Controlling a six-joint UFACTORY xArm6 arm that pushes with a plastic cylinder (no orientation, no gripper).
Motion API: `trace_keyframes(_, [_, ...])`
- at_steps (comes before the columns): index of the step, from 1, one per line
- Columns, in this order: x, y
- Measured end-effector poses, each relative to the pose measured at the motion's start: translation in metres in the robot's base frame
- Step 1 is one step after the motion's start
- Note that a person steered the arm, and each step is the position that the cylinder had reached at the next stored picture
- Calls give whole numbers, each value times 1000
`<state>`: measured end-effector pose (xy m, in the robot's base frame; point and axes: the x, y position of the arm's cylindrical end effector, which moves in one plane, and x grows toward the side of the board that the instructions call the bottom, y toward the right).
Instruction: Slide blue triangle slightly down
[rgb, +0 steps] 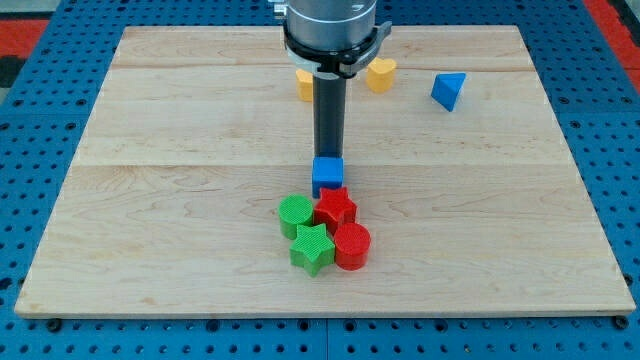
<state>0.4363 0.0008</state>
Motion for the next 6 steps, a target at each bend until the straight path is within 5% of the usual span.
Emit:
trace_keyframes(3, [31,-18])
trace_keyframes(6, [-94,87])
